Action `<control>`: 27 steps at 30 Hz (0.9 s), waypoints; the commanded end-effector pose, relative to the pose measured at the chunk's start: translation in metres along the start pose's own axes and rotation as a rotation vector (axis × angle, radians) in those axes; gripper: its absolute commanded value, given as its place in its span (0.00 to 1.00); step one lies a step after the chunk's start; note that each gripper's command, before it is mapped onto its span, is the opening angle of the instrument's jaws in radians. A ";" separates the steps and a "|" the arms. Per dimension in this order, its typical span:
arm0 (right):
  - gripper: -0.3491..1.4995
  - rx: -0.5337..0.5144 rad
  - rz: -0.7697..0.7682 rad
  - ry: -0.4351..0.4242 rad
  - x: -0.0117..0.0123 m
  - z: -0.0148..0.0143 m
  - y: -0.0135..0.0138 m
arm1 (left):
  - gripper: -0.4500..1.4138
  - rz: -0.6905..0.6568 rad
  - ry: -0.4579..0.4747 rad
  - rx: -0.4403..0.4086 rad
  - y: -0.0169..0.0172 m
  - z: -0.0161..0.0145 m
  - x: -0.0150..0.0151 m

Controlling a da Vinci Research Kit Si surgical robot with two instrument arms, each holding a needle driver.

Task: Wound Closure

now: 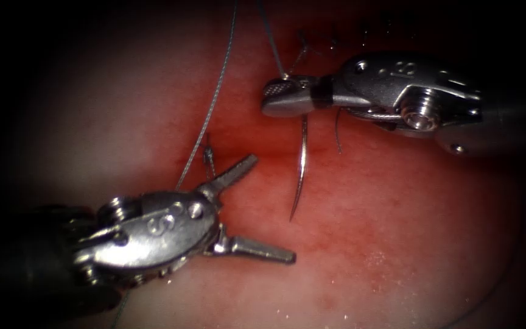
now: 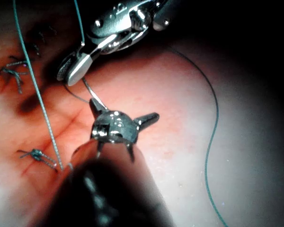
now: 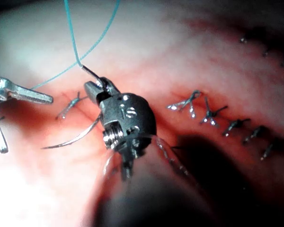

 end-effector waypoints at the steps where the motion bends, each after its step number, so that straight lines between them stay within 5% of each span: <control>1: 0.00 0.013 -0.001 0.027 -0.0003 0.0001 0.0000 | 0.79 -0.023 0.002 -0.003 -0.0004 0.0009 -0.0001; 13: 0.00 0.111 -0.069 0.156 -0.0005 -0.0019 -0.0007 | 0.81 -0.247 0.113 -0.004 -0.0049 0.0032 0.0002; 27: 0.00 0.105 -0.221 0.259 0.0011 -0.0006 -0.0015 | 0.77 -0.462 0.161 -0.227 -0.0045 0.0044 -0.0004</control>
